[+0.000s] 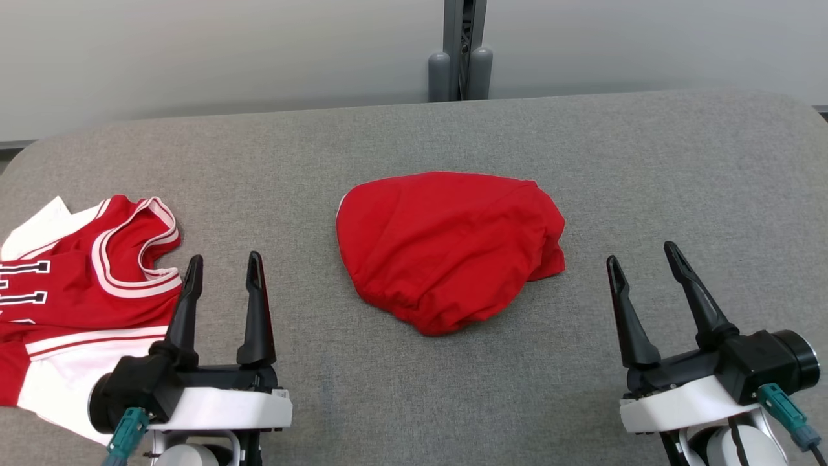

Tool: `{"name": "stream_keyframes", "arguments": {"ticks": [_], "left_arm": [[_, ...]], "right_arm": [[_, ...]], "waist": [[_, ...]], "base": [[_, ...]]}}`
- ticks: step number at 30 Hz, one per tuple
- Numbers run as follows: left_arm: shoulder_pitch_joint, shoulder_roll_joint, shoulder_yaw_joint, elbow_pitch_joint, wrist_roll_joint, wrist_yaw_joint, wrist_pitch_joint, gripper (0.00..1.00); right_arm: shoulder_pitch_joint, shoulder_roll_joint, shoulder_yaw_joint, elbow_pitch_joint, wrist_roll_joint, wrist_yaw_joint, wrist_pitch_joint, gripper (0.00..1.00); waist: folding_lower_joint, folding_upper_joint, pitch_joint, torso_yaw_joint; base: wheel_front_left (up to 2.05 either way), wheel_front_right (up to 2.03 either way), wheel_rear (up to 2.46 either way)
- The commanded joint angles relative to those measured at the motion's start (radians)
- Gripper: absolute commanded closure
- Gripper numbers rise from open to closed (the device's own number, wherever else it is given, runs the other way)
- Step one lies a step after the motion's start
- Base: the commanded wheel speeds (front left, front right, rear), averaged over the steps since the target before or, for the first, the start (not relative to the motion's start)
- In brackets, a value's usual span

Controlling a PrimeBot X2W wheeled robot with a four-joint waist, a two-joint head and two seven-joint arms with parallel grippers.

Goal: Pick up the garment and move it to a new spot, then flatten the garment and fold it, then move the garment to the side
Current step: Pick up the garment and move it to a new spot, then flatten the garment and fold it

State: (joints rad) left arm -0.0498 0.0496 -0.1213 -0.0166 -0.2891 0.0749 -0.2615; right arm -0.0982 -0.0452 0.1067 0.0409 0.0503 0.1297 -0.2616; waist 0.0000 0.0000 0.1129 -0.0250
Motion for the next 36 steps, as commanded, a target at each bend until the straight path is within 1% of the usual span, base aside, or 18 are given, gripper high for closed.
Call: {"name": "stream_keyframes", "arguments": {"ticks": [1,8,17,21,25,30,33,36], "left_arm": [[0.012,0.002,-0.007,-0.004,0.002,0.005,-0.002,0.0],[0.02,0.002,-0.015,0.001,-0.007,0.013,-0.002,0.0],[0.009,0.002,-0.014,0.012,-0.02,0.006,-0.002,0.0],[0.004,0.002,-0.025,0.015,-0.029,0.004,-0.002,0.0],[-0.007,0.002,-0.04,0.019,-0.035,0.007,-0.002,0.0],[-0.024,0.002,-0.054,0.021,-0.043,0.011,-0.002,0.0],[-0.031,0.002,-0.068,0.023,-0.046,0.006,-0.002,0.0],[-0.046,0.002,-0.077,0.017,-0.052,0.014,-0.002,0.0]], "right_arm": [[0.005,-0.006,0.005,0.004,0.0,0.002,-0.004,0.0],[0.009,-0.006,0.01,0.013,0.002,0.002,-0.004,0.0],[0.005,-0.006,0.015,0.013,0.004,0.002,-0.004,0.0],[0.005,-0.005,0.041,0.028,0.016,0.002,-0.004,0.0],[0.005,-0.006,0.123,0.097,0.027,0.002,-0.003,0.0],[-0.038,-0.025,0.205,0.223,0.049,0.002,0.02,0.0],[-0.075,-0.032,0.228,0.31,0.061,0.002,0.019,0.0],[-0.117,-0.03,0.24,0.386,0.085,0.002,0.014,0.0]], "waist": [[0.0,0.0,-0.005,-0.001],[0.0,0.0,-0.012,0.0],[0.0,0.0,-0.009,0.007],[0.0,0.0,0.0,0.017],[0.0,0.0,0.014,0.039],[0.0,0.0,0.041,0.074],[0.0,0.0,0.058,0.102],[0.0,0.0,0.072,0.128]], "base": [[0.0,0.0,0.0],[0.0,0.0,0.0],[0.0,0.0,0.0],[0.0,0.0,0.0],[0.0,0.0,0.0],[0.0,0.0,0.0],[0.0,0.0,0.0],[0.0,0.0,0.0]]}}
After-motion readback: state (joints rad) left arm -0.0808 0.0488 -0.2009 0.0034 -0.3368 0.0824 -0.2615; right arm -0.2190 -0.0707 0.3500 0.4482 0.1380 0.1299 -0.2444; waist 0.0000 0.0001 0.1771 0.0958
